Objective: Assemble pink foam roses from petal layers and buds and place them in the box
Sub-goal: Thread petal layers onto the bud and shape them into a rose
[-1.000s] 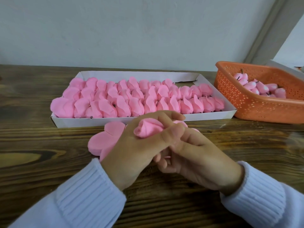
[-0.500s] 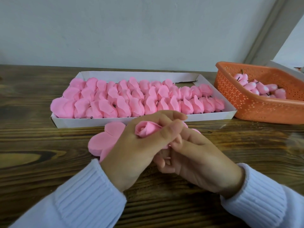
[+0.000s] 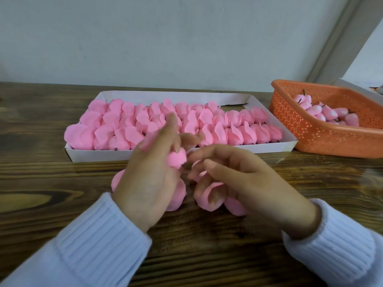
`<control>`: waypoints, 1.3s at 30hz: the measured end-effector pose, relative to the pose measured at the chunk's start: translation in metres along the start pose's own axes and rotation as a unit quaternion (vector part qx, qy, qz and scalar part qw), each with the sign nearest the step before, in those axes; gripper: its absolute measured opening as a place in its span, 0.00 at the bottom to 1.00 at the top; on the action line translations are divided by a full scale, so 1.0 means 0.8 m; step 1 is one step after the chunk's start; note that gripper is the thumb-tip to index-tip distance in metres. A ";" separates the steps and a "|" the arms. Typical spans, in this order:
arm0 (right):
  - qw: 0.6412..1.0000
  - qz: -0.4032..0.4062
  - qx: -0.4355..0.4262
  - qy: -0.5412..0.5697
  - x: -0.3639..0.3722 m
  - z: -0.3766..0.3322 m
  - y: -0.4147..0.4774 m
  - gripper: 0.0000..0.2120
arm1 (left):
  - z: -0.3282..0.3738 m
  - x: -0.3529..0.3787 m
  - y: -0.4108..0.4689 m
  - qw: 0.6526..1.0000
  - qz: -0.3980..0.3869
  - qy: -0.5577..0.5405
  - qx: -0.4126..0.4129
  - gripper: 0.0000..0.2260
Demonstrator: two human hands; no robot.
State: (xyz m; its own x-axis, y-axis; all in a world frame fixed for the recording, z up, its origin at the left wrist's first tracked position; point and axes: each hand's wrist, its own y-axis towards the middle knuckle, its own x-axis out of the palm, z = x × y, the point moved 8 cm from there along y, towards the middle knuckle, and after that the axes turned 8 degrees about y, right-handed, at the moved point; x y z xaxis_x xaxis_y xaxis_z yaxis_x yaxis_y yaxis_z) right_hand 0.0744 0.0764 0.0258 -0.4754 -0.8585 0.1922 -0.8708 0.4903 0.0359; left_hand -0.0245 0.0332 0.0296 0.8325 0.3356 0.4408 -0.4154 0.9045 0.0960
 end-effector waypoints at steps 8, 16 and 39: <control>0.873 0.033 -0.085 -0.479 -0.005 -0.046 0.036 0.04 | 0.004 -0.053 0.014 0.979 0.174 -0.108 0.007 0.21; 0.797 -0.096 -0.135 -0.581 0.053 -0.010 0.058 0.09 | -0.002 -0.065 0.017 0.968 0.208 -0.143 0.004 0.22; 0.724 -0.153 -0.154 -0.654 0.068 -0.011 0.035 0.07 | -0.004 -0.063 0.016 0.970 0.225 -0.095 0.008 0.22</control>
State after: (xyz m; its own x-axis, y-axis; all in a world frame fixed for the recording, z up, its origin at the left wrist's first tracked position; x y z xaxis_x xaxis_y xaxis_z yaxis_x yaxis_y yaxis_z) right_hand 0.0252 0.0447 0.0462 -0.1523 -0.2427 -0.9581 -0.9872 0.0837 0.1357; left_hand -0.0706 0.0288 0.0062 0.4847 0.6393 0.5969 -0.7272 0.6738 -0.1312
